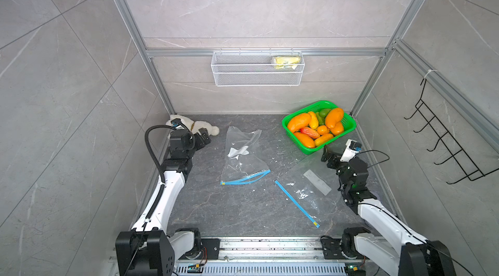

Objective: Place the mango in a zip-top bag and seal the zipper
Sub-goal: Pick up the zipper food storage bag at the center of the board.

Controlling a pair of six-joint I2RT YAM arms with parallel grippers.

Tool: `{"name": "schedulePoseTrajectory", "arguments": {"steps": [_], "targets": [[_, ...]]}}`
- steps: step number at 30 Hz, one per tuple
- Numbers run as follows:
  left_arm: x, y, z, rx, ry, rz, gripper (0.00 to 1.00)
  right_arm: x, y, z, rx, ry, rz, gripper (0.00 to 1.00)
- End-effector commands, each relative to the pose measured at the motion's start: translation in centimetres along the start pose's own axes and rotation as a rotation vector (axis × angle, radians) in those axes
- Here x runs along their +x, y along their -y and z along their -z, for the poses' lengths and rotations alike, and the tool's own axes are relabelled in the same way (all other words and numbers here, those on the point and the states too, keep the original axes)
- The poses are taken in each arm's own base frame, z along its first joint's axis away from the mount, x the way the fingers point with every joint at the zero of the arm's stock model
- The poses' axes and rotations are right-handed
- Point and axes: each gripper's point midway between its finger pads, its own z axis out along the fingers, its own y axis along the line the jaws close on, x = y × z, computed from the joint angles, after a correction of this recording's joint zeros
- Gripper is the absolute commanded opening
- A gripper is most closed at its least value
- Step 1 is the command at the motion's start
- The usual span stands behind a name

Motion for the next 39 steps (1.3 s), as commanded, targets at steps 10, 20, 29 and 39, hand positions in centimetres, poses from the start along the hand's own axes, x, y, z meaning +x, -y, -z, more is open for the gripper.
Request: {"name": "schedulePoseTrajectory", "arguments": {"steps": [10, 20, 29, 39], "targets": [[17.9, 6.8, 5.0, -0.101, -0.445, -0.533, 1.00, 6.0, -5.7, 2.6, -0.082, -0.556, -0.056, 1.00], [23.5, 6.5, 3.7, -0.223, -0.420, -0.794, 1.00, 6.9, -6.5, 2.8, -0.118, -0.592, -0.091, 1.00], [23.0, 7.1, -1.0, -0.381, -0.355, -0.924, 0.98, 7.6, -6.8, 2.6, -0.139, -0.611, -0.104, 1.00], [21.7, 8.5, -2.3, -0.209, -0.355, -0.768, 0.59, 6.7, -6.9, 1.4, -0.115, -0.598, -0.101, 1.00]]}}
